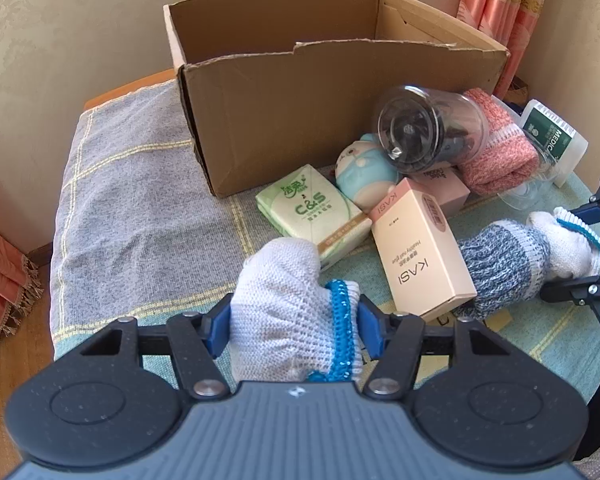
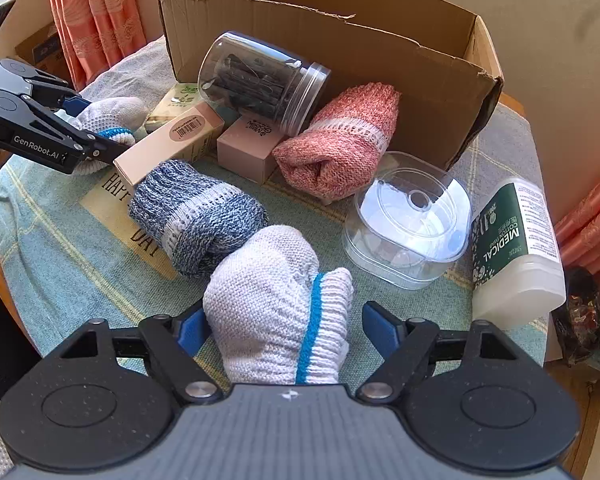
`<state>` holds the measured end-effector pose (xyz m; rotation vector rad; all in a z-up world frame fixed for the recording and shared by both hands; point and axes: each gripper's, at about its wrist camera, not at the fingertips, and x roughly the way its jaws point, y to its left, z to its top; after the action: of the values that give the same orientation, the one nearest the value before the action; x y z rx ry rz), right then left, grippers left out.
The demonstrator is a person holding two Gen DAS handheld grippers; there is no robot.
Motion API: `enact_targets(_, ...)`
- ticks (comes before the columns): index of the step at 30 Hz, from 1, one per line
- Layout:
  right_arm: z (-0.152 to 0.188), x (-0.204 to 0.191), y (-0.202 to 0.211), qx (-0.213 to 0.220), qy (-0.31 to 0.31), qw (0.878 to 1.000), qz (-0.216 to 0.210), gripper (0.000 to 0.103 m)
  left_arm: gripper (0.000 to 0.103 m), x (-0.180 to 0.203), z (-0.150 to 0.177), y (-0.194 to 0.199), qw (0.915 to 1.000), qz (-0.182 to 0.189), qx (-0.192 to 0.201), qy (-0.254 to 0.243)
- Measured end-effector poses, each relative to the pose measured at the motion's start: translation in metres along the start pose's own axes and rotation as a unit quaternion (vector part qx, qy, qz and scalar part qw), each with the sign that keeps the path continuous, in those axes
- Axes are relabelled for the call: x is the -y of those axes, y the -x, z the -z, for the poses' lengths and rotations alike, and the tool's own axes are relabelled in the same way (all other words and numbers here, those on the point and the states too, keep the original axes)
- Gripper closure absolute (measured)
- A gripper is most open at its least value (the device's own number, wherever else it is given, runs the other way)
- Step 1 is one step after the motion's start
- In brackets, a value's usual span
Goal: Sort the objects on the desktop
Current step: 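Grasp the second white glove with the right tool while the left tool holds its glove, then carry both gloves over the box and open both tools to drop them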
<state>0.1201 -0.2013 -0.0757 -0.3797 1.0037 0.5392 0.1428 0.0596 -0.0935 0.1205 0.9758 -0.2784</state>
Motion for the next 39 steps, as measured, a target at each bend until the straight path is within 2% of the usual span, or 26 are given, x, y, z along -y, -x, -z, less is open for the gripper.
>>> enact_targets(2, -0.001, 0.0, 0.001, -0.002, -0.001, 1.0, -0.003, 0.031, 0.042, -0.001, -0.001, 0.003, 1.0, 0.0, 0.001, 0.002)
enact_targets(4, -0.002, 0.0, 0.0, -0.005, 0.0, 1.0, -0.002, 0.032, 0.042, -0.002, -0.001, 0.006, 1.0, 0.001, 0.001, 0.007)
enact_targets(11, -0.003, -0.001, 0.012, 0.002, 0.005, 1.0, -0.008, 0.033, 0.042, 0.001, -0.005, 0.026, 0.9998, 0.004, 0.016, 0.007)
enact_targets(20, -0.022, 0.002, 0.045, 0.038, 0.021, 0.999, -0.01, 0.033, 0.042, 0.01, -0.028, 0.05, 0.999, 0.012, 0.041, -0.013)
enact_targets(31, -0.083, 0.013, 0.071, 0.105, 0.052, 0.993, 0.008, 0.033, 0.042, 0.011, -0.091, 0.069, 0.9951, 0.021, 0.094, -0.022)
enact_targets(39, -0.14, 0.028, 0.07, 0.13, 0.056, 0.99, 0.008, 0.033, 0.042, 0.008, -0.139, 0.059, 0.9928, 0.009, 0.113, -0.037)
